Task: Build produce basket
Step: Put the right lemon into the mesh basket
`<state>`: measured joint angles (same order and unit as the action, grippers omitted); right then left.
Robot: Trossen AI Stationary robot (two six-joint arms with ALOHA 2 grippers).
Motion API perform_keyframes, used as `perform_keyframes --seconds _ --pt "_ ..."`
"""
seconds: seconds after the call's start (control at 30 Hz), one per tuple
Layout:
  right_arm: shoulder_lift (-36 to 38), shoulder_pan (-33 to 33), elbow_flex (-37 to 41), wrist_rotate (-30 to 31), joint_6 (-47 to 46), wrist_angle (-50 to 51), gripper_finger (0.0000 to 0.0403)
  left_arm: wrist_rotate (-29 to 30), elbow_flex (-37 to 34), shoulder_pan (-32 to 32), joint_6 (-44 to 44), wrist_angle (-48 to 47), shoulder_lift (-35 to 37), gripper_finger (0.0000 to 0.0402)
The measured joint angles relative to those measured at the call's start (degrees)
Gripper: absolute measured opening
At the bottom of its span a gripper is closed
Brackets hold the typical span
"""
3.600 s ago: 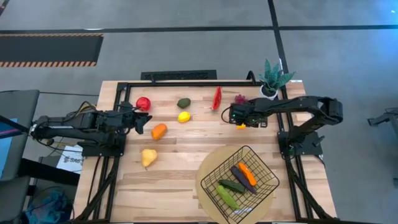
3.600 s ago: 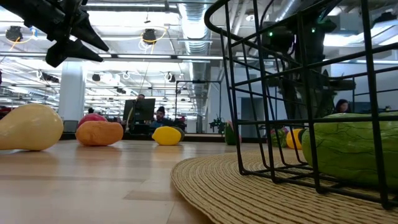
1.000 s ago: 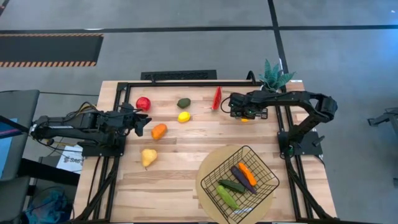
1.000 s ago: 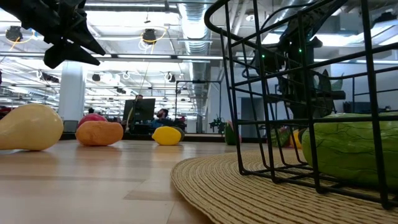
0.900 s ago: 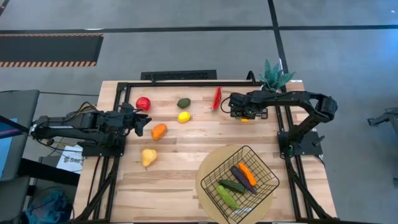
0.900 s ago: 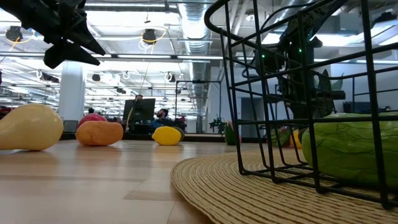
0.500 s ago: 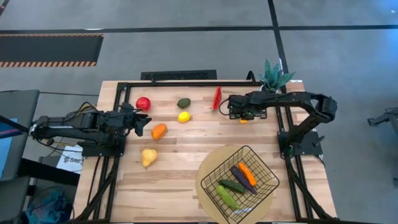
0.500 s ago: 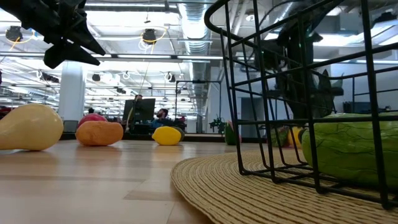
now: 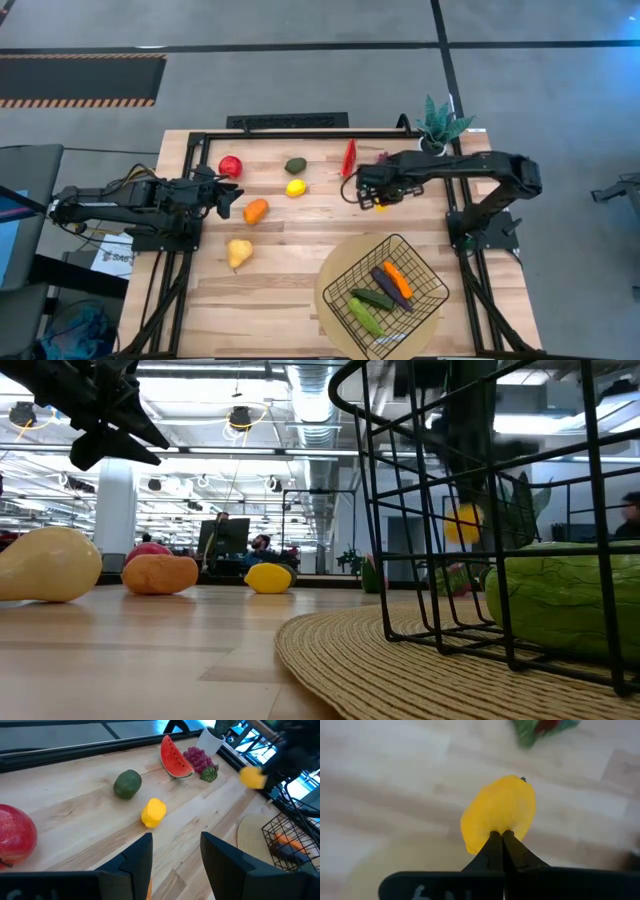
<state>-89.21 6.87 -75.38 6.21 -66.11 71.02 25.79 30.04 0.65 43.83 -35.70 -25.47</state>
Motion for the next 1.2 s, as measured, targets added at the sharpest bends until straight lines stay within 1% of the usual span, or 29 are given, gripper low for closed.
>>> perform_keyframes --seconds 0.1,0.2,0.37,0.43,0.57,0.7,0.8,0.87,1.0,1.2 --pt "0.0 -5.1 -7.2 -1.2 -0.1 6.3 0.0 0.0 0.0 0.0 0.0 0.0 0.0 0.015" --pt "0.1 -10.5 -14.4 -1.8 -1.4 10.1 0.0 0.0 0.0 0.0 -0.2 0.0 0.0 0.015" --pt "0.1 -20.6 -22.7 -2.2 -7.3 10.1 0.0 0.1 0.0 0.0 -1.1 0.0 0.0 0.015" --pt "0.0 -24.6 -24.1 -2.2 -10.2 8.8 0.0 0.1 0.0 0.0 -1.2 0.0 0.0 0.015" --pt "-0.2 -31.8 -24.0 -1.8 -17.9 7.6 0.0 0.1 0.0 0.0 -1.2 0.0 0.0 0.015" --pt "-2.8 -36.9 -23.7 -1.6 -25.8 9.2 0.0 0.0 0.0 0.0 -1.2 0.0 0.0 0.015" --pt "-5.7 -39.2 -23.7 -1.6 -29.7 10.2 0.0 0.0 0.0 0.0 -1.2 -0.4 0.0 0.015" --pt "-8.5 -40.3 -23.7 -1.6 -30.3 10.3 0.0 0.0 0.0 0.0 -1.2 -1.2 0.0 0.015" --pt "-13.9 -40.9 -23.7 -1.8 -27.9 9.5 0.0 -0.1 0.0 0.0 -1.2 -1.5 0.0 0.015" --pt "-19.1 -39.9 -23.7 -5.3 -26.0 8.6 0.0 -1.1 0.0 0.0 -1.2 -1.4 0.0 0.015"
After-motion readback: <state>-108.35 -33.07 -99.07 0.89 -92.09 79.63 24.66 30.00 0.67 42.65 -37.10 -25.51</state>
